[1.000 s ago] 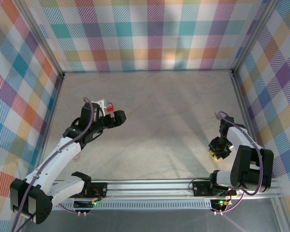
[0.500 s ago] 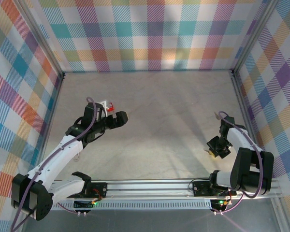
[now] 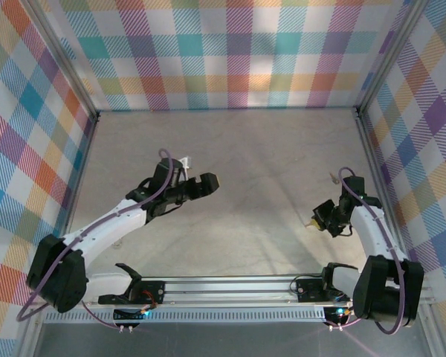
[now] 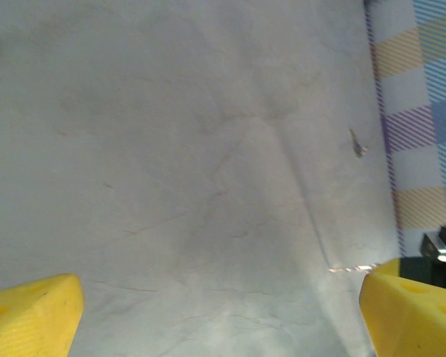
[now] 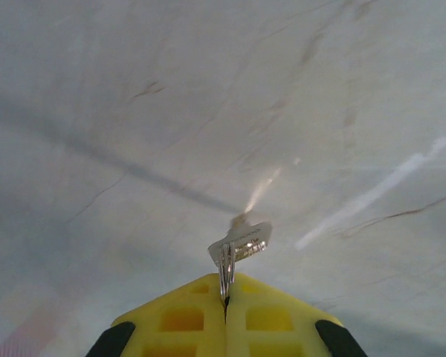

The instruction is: Unlock with the key

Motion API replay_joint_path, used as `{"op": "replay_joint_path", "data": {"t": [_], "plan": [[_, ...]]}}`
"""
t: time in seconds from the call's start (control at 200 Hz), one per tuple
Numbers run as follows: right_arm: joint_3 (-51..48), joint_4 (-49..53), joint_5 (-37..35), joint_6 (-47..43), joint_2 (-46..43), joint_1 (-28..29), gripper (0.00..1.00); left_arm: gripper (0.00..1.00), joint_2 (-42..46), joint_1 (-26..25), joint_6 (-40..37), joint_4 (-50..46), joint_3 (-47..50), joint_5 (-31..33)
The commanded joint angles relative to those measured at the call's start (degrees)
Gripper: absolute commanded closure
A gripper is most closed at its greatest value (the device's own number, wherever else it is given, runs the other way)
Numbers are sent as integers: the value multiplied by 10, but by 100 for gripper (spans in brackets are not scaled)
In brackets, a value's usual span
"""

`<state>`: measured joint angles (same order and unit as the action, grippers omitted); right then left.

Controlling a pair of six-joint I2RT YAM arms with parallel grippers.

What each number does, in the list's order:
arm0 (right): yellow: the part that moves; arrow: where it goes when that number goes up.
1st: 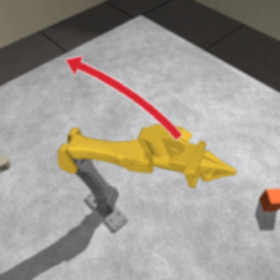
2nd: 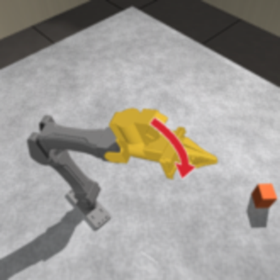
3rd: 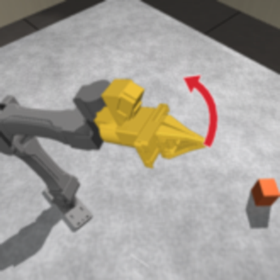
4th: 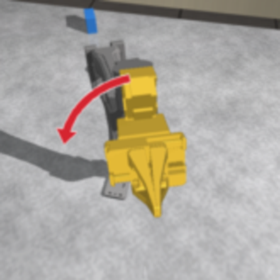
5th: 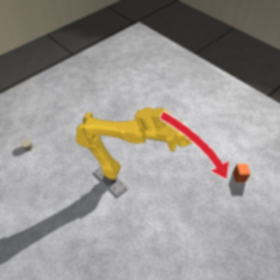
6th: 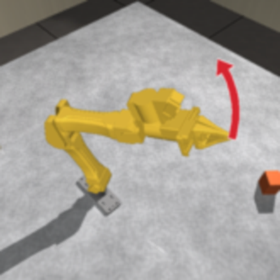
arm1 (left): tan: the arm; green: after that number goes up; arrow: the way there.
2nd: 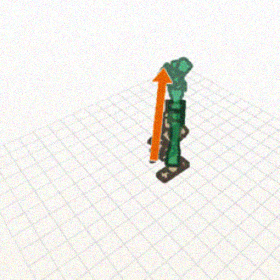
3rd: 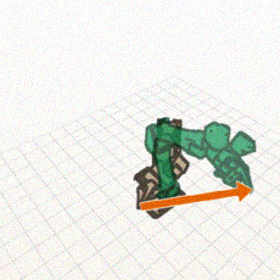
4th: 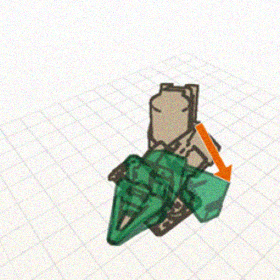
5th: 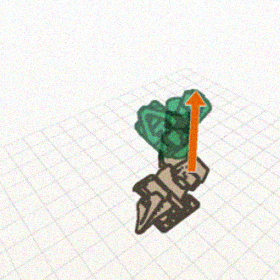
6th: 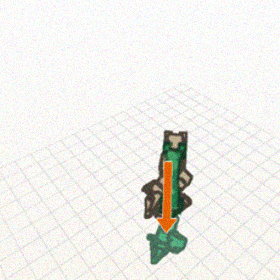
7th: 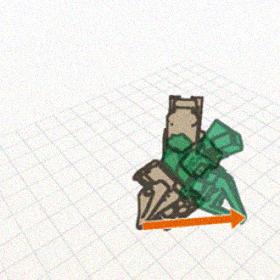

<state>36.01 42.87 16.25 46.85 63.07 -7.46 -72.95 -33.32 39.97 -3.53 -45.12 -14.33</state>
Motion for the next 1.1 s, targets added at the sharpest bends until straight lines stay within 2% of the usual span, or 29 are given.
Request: {"op": "replay_joint_path", "data": {"t": [0.0,0.155,0.395,0.59,0.8,1.095], "plan": [[21,-42,62,48,-24,33,100,6,-26,-28,111,106,-5,-49],[64,-64,63,76,-29,92,100,7,-77,-54,240,217,-3,-78],[116,-128,54,95,-17,185,100,8,-135,-73,433,371,10,-81],[123,-215,52,113,0,256,100,8,-187,-100,566,449,-1,-77],[121,-263,27,117,-2,315,100,10,-233,-126,645,516,-5,-49],[82,-326,14,131,-27,348,100,13,-274,-143,708,574,-19,-23]]}}
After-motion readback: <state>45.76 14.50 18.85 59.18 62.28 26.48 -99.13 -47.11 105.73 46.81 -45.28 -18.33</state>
